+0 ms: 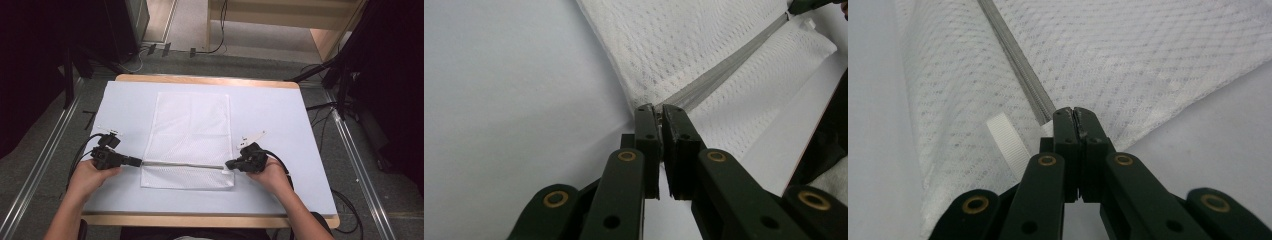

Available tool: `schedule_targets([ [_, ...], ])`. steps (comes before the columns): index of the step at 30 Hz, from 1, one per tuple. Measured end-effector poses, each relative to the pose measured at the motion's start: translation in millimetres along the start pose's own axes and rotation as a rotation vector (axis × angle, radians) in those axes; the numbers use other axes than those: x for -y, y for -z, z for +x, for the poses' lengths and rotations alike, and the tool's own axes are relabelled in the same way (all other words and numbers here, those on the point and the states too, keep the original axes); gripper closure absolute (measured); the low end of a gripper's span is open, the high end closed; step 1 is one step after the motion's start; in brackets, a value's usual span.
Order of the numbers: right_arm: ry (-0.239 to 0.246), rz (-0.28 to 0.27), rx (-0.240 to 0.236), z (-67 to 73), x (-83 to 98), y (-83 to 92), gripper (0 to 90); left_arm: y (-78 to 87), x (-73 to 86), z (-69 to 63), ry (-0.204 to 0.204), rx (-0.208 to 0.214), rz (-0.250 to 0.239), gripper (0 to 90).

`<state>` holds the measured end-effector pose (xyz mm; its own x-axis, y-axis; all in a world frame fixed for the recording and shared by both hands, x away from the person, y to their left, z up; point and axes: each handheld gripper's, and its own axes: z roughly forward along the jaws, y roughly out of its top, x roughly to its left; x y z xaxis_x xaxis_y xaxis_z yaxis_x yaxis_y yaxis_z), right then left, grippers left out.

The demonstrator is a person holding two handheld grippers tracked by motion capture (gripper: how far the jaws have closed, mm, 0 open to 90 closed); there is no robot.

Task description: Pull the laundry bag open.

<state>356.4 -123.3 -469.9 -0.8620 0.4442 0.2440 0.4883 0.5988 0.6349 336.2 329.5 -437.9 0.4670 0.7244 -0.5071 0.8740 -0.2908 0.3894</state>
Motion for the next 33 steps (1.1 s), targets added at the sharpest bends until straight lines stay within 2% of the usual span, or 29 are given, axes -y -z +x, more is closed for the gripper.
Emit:
schedule_targets([
  [5, -0.025, 0.007, -0.019, -2.5, -1.7, 0.2, 87.4, 2.9, 1.3, -4.7, -0.051, 0.003, -0.013, 80.3],
  [10, -0.024, 0.018, -0.033, -1.7, -4.5, 1.1, 79.7, 5.3, 1.3, -3.0, -0.044, 0.008, -0.055, 69.6],
  [15, -0.033, -0.034, -0.008, -3.6, -7.7, 6.9, 70.9, 9.5, 0.9, -1.8, -0.064, -0.034, -0.114, 58.7],
  [17, -0.048, -0.054, 0.001, -5.4, -8.0, 9.9, 68.1, 10.9, 0.2, -2.4, -0.081, -0.071, -0.145, 54.0],
  [21, -0.067, -0.075, 0.025, -8.6, -6.9, 13.6, 63.4, 12.2, -1.0, -4.0, -0.108, -0.111, -0.182, 50.9],
  [28, -0.087, -0.108, 0.065, -12.4, -3.2, 18.0, 51.1, 12.5, -4.7, -1.0, -0.106, -0.161, -0.204, 46.6],
  [33, -0.117, -0.137, 0.110, -19.1, 1.5, 23.5, 43.3, 13.8, -7.6, 4.1, -0.097, -0.197, -0.230, 42.8],
])
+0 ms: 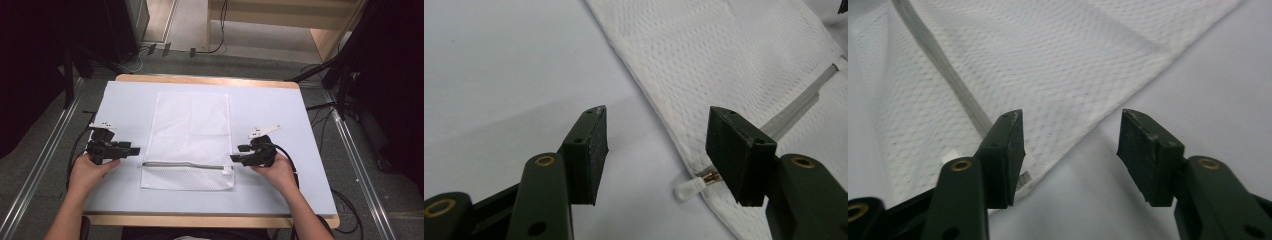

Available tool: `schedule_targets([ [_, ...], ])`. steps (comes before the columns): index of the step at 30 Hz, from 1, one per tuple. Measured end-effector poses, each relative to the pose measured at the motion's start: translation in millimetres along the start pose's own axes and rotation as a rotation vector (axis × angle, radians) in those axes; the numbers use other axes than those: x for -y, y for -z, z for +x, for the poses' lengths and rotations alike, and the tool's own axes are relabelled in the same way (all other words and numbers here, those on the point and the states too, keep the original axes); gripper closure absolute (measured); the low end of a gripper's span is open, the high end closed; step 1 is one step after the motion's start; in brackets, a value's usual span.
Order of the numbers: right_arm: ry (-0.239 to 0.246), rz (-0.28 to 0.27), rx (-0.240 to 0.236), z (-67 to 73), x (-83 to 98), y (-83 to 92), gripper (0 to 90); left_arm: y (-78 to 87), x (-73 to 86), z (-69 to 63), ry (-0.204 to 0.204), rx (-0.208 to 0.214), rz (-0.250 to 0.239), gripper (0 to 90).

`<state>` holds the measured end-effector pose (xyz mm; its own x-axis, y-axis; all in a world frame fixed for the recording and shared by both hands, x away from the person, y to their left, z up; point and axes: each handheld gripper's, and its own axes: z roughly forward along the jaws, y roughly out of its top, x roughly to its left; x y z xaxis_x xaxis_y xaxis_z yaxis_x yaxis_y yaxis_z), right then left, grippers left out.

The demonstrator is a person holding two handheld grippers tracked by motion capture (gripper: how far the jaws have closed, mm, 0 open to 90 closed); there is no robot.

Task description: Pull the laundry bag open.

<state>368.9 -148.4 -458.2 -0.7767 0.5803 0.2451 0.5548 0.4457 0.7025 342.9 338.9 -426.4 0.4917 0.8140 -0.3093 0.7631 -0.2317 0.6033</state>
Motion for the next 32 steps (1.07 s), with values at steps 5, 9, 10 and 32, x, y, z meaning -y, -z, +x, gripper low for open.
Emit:
schedule_targets([
  [5, -0.070, -0.025, 0.041, -9.7, 4.4, 5.8, 39.9, -1.4, -2.5, 3.8, -0.008, -0.027, -0.011, 39.0],
  [9, -0.108, -0.036, 0.076, -16.0, 8.5, 10.3, 39.5, -3.7, -4.9, 7.6, -0.014, -0.044, -0.012, 37.2],
  [10, -0.115, -0.042, 0.079, -17.3, 9.5, 11.3, 39.5, -4.3, -5.4, 8.7, -0.012, -0.045, -0.012, 37.1],
  [32, -0.125, -0.038, 0.126, -22.6, 15.8, 13.4, 34.4, -8.6, -7.9, 16.2, 0.016, -0.052, -0.005, 35.0],
])
